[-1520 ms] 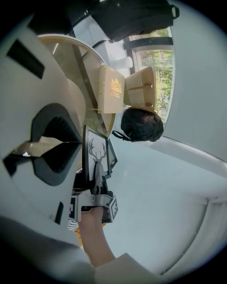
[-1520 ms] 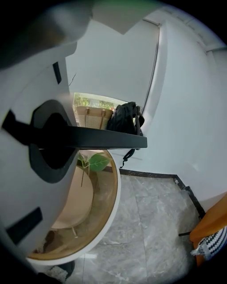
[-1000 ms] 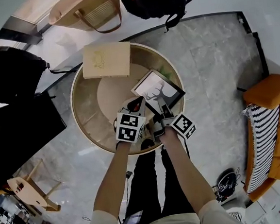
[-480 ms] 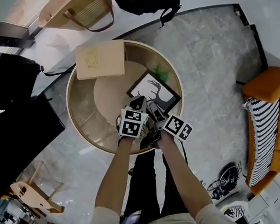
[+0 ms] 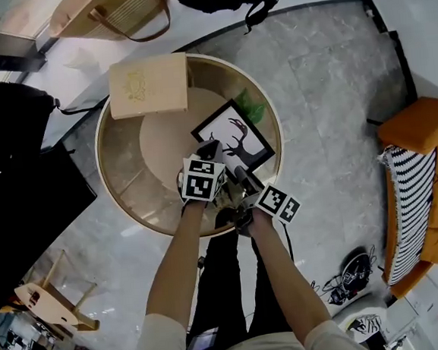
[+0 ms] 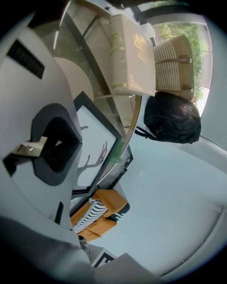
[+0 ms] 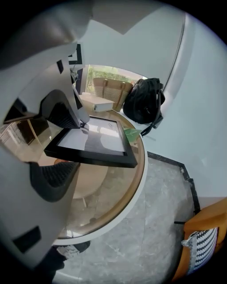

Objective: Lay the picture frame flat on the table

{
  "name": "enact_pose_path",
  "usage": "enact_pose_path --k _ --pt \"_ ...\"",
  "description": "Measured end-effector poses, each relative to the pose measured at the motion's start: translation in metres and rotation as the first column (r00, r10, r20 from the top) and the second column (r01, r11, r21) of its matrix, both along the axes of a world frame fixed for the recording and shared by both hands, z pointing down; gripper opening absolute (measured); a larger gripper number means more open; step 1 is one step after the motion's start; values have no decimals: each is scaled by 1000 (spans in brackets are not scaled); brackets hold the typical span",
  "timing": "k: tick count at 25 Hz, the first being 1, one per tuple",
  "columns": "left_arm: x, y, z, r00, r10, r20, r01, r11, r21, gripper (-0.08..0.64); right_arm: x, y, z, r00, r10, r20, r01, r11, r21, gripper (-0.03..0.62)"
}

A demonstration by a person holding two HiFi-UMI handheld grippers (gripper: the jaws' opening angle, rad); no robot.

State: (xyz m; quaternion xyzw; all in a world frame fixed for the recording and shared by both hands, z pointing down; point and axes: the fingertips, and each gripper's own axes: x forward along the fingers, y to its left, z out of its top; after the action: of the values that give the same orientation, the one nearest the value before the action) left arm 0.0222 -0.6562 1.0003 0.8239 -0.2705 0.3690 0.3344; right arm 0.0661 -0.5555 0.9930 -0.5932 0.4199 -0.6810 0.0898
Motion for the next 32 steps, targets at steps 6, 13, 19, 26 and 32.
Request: enact_pose_path --k 6,13,19,26,32 --pt "-5 0 8 1000 -21 18 21 1000 -5 21 -1 3 -5 999 -44 -32 45 999 23 225" --pt "0 7 -9 1000 -21 -15 22 1000 16 21 -2 -6 -21 968 -192 -159 207 975 85 225" --pt "0 24 -27 998 -35 -43 38 998 51 21 -5 -1 -32 910 -313 -272 355 927 120 225" --pt "-10 72 -39 998 -51 -24 52 996 66 21 -2 36 -50 886 -353 -301 409 901 148 225" --pt "-10 123 -85 996 -85 -17 87 989 122 21 13 79 -88 830 -415 -373 509 837 201 225"
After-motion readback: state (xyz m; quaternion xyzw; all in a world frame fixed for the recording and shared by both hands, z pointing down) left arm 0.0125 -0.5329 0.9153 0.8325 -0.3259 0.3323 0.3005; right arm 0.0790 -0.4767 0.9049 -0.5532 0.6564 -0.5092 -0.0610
